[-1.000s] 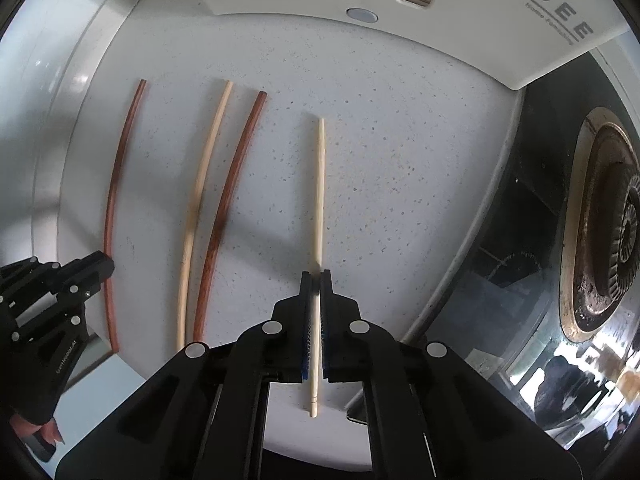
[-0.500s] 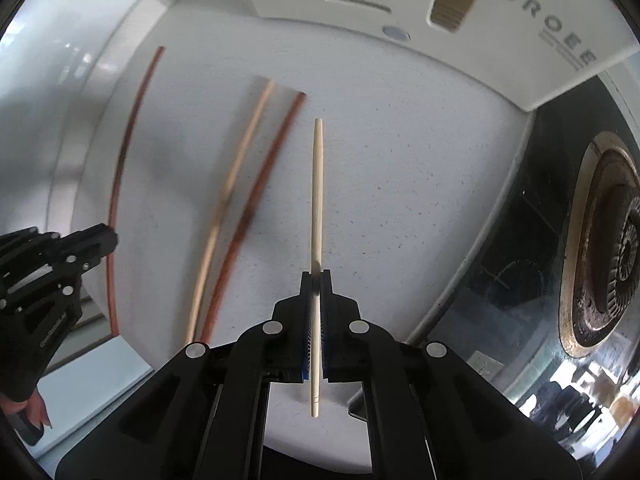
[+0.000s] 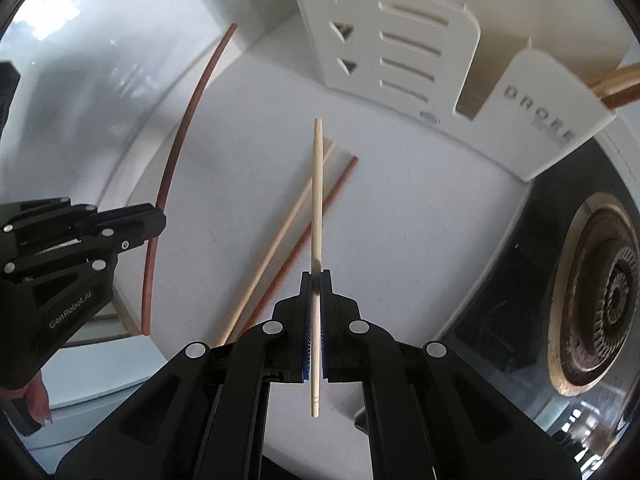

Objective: Organize utensils
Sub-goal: 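Lift both held chopsticks upright and carry them over the white holder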

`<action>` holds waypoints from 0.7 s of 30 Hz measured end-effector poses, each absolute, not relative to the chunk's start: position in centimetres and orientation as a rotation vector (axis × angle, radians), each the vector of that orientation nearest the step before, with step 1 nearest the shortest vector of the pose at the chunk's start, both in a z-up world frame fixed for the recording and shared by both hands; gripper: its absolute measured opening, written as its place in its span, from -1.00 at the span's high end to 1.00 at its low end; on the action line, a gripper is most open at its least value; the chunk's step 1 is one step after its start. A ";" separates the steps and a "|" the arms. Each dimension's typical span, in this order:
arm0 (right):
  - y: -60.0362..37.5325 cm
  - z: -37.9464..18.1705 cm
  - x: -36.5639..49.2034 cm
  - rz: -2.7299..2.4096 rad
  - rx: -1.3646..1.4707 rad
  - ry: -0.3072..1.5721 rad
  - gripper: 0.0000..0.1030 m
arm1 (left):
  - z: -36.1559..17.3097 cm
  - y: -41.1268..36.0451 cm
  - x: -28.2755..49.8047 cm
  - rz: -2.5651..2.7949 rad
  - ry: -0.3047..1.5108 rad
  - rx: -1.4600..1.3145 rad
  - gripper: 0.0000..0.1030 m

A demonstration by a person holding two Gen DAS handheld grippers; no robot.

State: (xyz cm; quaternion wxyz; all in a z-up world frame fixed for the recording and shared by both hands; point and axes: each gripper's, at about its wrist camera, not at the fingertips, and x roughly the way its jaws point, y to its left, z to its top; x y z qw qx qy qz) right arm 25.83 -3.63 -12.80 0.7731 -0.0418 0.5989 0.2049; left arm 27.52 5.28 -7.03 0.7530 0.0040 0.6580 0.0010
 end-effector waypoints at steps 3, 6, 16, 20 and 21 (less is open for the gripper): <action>-4.6 -12.0 25.0 0.431 -0.103 1.242 0.91 | -5.6 6.1 27.3 0.031 1.392 -0.017 0.88; -5.6 -11.3 24.3 0.406 -0.096 1.178 0.91 | -4.5 6.1 26.4 0.052 1.341 -0.044 0.88; -9.6 -6.4 24.5 0.333 -0.049 0.945 0.91 | -2.3 5.4 25.0 0.052 1.201 -0.063 0.88; -10.9 -4.5 24.6 0.314 -0.060 0.847 0.91 | -1.9 4.6 25.1 0.040 1.164 -0.063 0.88; -11.3 -4.2 24.3 0.312 -0.066 0.822 0.91 | -1.9 4.5 25.2 0.035 1.157 -0.062 0.88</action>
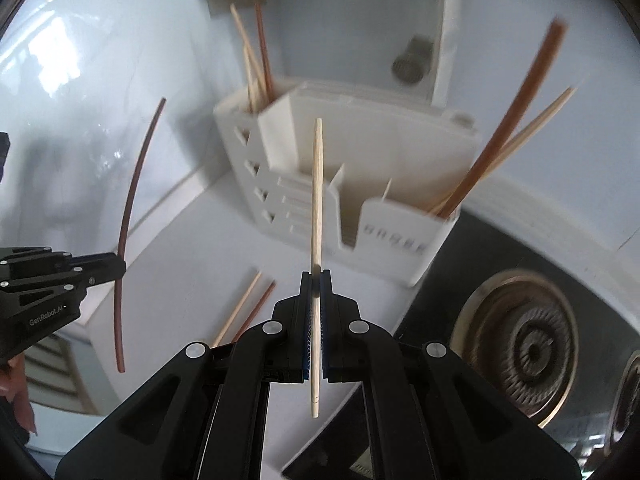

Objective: Organize utensils
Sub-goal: 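Lift both held chopsticks upright and carry them over the white holder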

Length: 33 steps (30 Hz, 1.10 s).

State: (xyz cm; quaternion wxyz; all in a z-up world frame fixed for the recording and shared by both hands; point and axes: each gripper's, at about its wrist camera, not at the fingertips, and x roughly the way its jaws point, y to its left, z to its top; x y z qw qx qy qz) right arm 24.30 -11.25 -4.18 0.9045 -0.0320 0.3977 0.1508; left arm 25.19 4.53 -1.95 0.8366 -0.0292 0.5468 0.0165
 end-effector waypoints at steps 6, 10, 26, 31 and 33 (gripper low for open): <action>-12.2 -3.7 24.2 0.295 -0.020 0.746 0.91 | -0.8 3.8 25.4 0.015 1.107 -0.046 0.88; -12.1 -3.3 24.6 0.318 -0.007 0.656 0.91 | 0.6 3.4 25.8 -0.004 1.028 -0.052 0.88; -13.8 0.3 26.5 0.324 0.060 0.513 0.91 | 5.9 2.0 27.1 -0.103 0.664 -0.110 0.88; -15.0 1.0 26.9 0.311 0.078 0.479 0.91 | 6.4 2.0 28.0 -0.113 0.614 -0.125 0.88; -15.4 1.3 27.0 0.307 0.076 0.465 0.91 | 6.5 2.0 28.3 -0.109 0.598 -0.130 0.88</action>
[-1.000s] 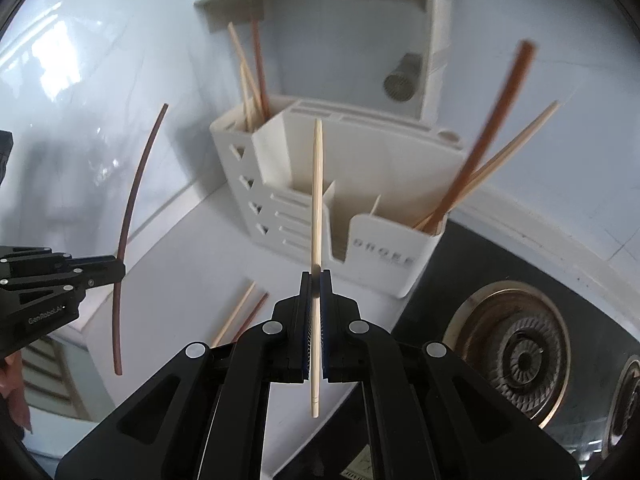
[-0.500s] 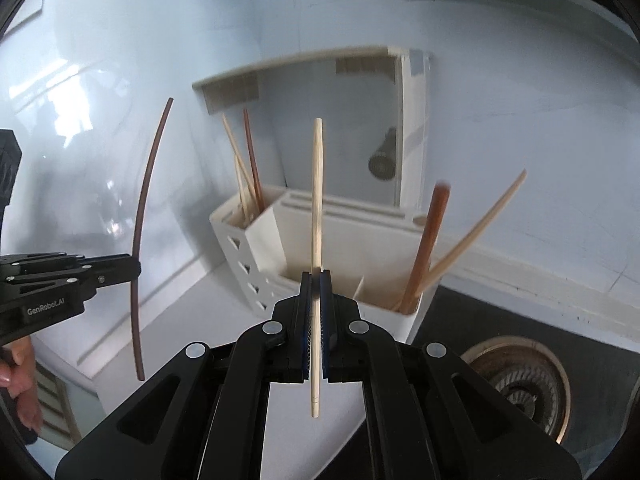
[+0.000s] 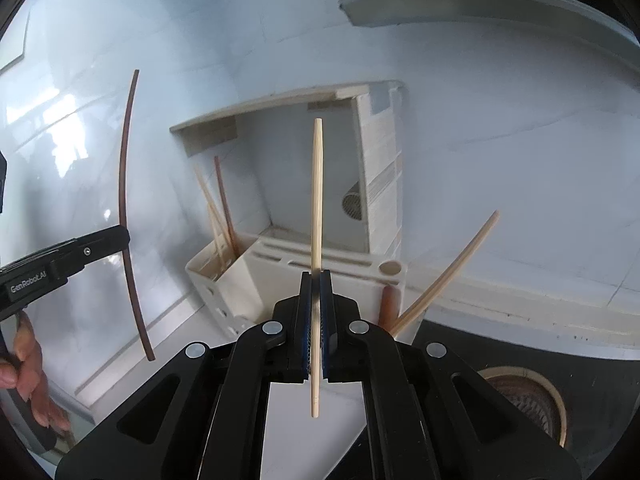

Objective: Organize utensils
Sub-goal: 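Lift both held chopsticks upright and carry them over the white holder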

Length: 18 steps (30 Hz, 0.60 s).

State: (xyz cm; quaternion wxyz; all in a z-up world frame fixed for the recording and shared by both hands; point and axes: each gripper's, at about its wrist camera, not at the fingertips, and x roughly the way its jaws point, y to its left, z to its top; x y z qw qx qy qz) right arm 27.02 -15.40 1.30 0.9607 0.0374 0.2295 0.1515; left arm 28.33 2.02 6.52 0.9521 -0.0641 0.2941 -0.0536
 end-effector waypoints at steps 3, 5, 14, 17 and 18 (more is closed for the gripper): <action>-15.6 1.6 27.5 0.307 0.073 0.446 0.91 | 6.9 2.2 28.7 -0.105 0.569 -0.144 0.88; -15.7 1.9 27.7 0.313 0.081 0.437 0.91 | 7.2 2.2 29.2 -0.104 0.551 -0.147 0.88; -16.8 3.8 28.0 0.337 0.135 0.354 0.91 | 8.6 1.8 31.1 -0.115 0.507 -0.151 0.88; -17.3 3.8 28.2 0.329 0.153 0.341 0.91 | 8.7 1.6 31.6 -0.117 0.498 -0.152 0.88; -17.3 3.7 28.1 0.320 0.145 0.328 0.91 | 8.6 1.6 31.8 -0.115 0.498 -0.154 0.88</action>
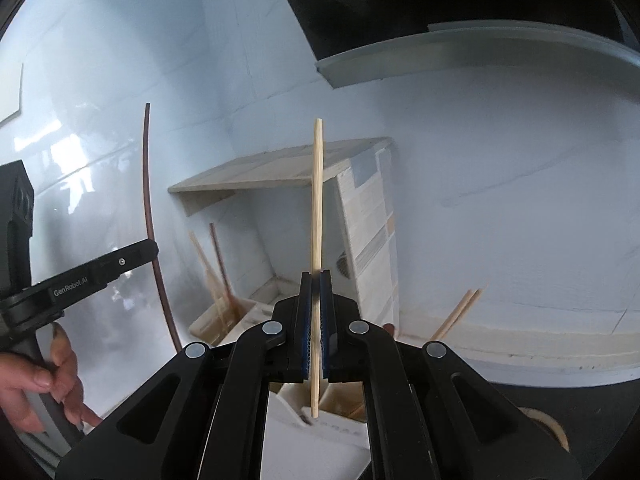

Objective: Organize utensils
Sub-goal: 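Lift both held chopsticks upright and carry them over the white holder, then lower both held chopsticks into the holder compartments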

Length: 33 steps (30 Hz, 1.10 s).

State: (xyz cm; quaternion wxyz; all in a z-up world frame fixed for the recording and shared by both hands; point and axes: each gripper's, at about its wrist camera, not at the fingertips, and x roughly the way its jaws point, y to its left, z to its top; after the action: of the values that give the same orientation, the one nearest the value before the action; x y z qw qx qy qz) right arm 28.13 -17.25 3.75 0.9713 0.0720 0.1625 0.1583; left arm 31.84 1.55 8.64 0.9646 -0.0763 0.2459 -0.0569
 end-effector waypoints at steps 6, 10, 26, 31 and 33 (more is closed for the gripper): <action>-17.0 2.9 28.7 0.325 0.132 0.330 0.91 | 8.0 1.9 32.6 -0.122 0.497 -0.182 0.88; -17.0 2.7 29.1 0.320 0.132 0.327 0.91 | 7.6 2.6 33.3 -0.131 0.493 -0.211 0.88; -16.4 1.6 29.1 0.299 0.070 0.306 0.91 | 6.8 2.8 35.0 -0.123 0.442 -0.198 0.88; -16.6 1.1 28.8 0.292 0.067 0.309 0.91 | 6.2 2.6 35.4 -0.124 0.443 -0.187 0.88; -16.5 1.0 28.9 0.288 0.067 0.310 0.91 | 6.0 2.6 35.6 -0.124 0.444 -0.182 0.88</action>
State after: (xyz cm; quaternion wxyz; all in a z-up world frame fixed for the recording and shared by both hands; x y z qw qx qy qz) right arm 28.93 -16.54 1.04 0.9772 0.0331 0.1537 0.1428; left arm 35.58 2.57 5.95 0.9695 -0.0901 0.2195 -0.0614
